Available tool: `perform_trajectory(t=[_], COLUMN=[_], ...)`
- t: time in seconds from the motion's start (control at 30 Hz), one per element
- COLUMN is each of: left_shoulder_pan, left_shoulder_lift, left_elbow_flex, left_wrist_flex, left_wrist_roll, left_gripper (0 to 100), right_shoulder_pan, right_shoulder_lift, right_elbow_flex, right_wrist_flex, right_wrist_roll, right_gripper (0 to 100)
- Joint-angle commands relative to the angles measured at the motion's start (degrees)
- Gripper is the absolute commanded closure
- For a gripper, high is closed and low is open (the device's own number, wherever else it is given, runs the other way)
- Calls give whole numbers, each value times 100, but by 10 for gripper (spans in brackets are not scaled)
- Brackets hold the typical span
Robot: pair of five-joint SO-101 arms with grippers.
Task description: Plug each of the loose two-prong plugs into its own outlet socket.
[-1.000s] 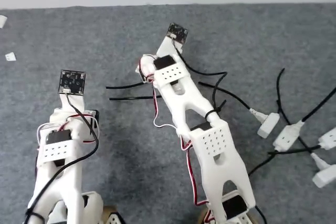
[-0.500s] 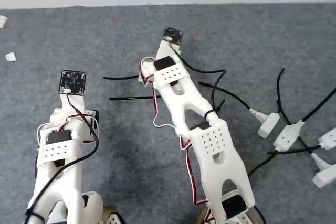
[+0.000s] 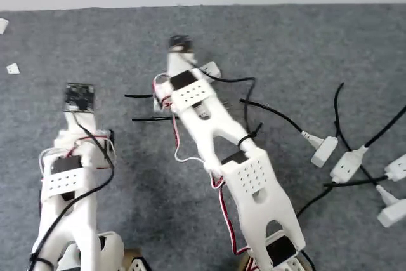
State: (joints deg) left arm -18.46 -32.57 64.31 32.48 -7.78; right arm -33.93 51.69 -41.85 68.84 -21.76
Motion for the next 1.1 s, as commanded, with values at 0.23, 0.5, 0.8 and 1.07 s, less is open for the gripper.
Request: perform_trajectory(t=[0.23,0.5,0.8,1.07], left_shoulder_pan=[-220,396,1433,1785], left_shoulder_lift=[1600,2330,2391,2629], left_elbow_flex=[-1903,-3187,-3846,-4409], left_wrist_flex=[1029,1925,2233,2400], left_wrist_roll=[633,79,-387,-1662], left_gripper=[759,753,751,750], right_shoulder_pan=[-725,286,2747,3864], right_shoulder_lift=[-2853,-5341,-9059,-10299], right_elbow_flex=[-519,2215,7622,10708], right_wrist_flex=[3196,2985,637,-971], right_wrist_roll=[2418,2857,2945,3824], right_gripper=[990,990,990,990])
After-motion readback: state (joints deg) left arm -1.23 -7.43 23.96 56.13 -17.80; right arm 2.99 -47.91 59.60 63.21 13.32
